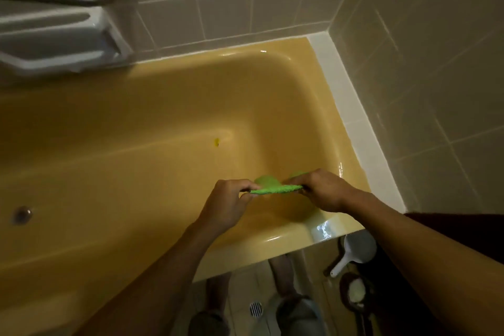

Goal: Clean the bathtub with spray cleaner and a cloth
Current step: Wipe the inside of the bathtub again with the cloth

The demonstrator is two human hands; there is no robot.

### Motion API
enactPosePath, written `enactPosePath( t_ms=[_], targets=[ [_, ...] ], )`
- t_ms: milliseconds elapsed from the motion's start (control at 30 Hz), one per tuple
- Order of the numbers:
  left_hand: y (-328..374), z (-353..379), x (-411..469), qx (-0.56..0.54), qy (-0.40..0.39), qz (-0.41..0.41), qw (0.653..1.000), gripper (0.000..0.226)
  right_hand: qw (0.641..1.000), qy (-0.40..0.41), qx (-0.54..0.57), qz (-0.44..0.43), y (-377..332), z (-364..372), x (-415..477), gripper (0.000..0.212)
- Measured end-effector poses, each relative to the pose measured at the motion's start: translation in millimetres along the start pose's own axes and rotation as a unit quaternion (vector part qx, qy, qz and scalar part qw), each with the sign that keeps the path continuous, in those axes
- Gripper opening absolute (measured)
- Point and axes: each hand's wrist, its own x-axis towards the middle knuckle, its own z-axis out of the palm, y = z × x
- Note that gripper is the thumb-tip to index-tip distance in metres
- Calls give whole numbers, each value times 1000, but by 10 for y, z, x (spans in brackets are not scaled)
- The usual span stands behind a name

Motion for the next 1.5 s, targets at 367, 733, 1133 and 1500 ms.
enactPosePath(
  t_ms=[367,733,1133,1500],
  targets=[
    [-569,1231,-319,-21,-38,-91,995,21,976,-206,-66,1,682,624,300,39],
    [-802,1278,-378,-6,-32,-63,997,26,934,-296,-195,56,470,1224,1308,57],
    [-1048,1257,-347,-38,-69,29,996,28,896,-416,-155,18,593,1014,1275,52],
    [-1082,1242,-302,-69,-81,58,993,21,935,-196,-294,40,363,1106,1540,60]
  ],
)
